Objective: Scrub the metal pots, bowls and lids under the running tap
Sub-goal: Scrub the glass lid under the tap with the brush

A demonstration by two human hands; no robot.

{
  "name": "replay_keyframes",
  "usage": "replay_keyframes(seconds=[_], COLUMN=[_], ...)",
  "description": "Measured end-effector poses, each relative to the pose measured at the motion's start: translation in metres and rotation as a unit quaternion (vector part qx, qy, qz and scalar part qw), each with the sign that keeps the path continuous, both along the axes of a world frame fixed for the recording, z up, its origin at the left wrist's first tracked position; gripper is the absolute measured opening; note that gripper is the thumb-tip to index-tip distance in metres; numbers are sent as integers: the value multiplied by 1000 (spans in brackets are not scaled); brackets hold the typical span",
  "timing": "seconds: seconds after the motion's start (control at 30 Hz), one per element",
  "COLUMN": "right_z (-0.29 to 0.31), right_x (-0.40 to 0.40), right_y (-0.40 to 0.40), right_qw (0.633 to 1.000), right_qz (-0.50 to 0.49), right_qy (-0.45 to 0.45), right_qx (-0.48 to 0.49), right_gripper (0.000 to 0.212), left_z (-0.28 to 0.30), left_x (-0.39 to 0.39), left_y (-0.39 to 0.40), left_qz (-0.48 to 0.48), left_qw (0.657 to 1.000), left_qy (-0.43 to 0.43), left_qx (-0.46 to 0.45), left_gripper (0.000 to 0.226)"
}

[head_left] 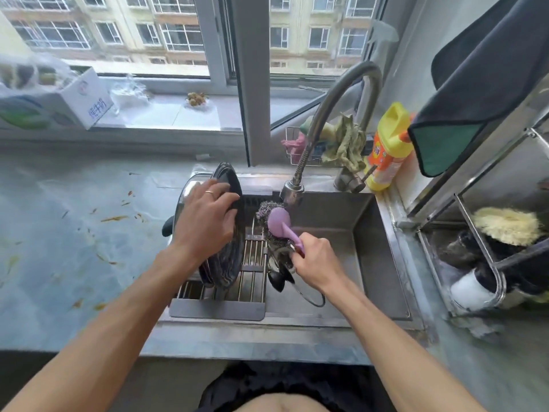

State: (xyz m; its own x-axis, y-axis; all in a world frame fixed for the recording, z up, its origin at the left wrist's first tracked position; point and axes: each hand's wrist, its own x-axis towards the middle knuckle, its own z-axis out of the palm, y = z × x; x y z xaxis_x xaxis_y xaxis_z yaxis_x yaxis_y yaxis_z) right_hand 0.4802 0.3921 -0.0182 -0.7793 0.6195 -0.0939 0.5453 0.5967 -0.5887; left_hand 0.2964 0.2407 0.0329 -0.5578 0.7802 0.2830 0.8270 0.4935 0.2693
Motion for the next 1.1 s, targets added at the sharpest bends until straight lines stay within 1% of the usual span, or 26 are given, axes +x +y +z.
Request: replay_keyframes(seconds=[0.07,0.13,0.17,0.27,0.33,0.4,0.47,0.63,0.77,0.87,0.97,1.1], right_z=[14,30,37,55,57,52,43,19,1,-4,-7,-11], right_x=[-7,-19,-25,-50,-70,-88,-104,-125,-132,-134,-136,-143], right_y=[-10,-17,-17,-14,-11,-9,-11,-24,-33,-33,-30,-25], right_qw=[1000,999,999,996,991,985,981,981,978,972,958,950], right_qz=[12,15,7,-45,-93,-132,-151,-165,-182,-203,-222,-208], right_qy=[9,28,43,78,87,88,81,28,7,16,27,27], right_qx=[17,26,21,-7,-37,-73,-95,-94,-99,-116,-179,-233], right_gripper=[17,18,22,32,26,15,12,10,7,12,22,29], left_z=[0,0,-2,-5,-5,-3,-4,-8,-10,-13,-17,-17], left_x=[-13,-21,-23,-25,-27,-29,-33,-35,-38,-39,-40,-39], left_y=[-6,-13,-15,-20,-24,-28,-32,-35,-35,-36,-36,-36], left_qz=[14,32,38,27,18,9,-2,2,3,1,-7,-6], left_qw=[1000,997,994,987,986,983,980,970,967,967,964,958], left_qy=[-16,-66,-94,-144,-153,-164,-178,-217,-221,-214,-220,-235], left_qx=[14,31,42,67,70,75,87,105,128,137,151,162], left_gripper=[40,48,51,52,54,55,56,59,55,55,55,58])
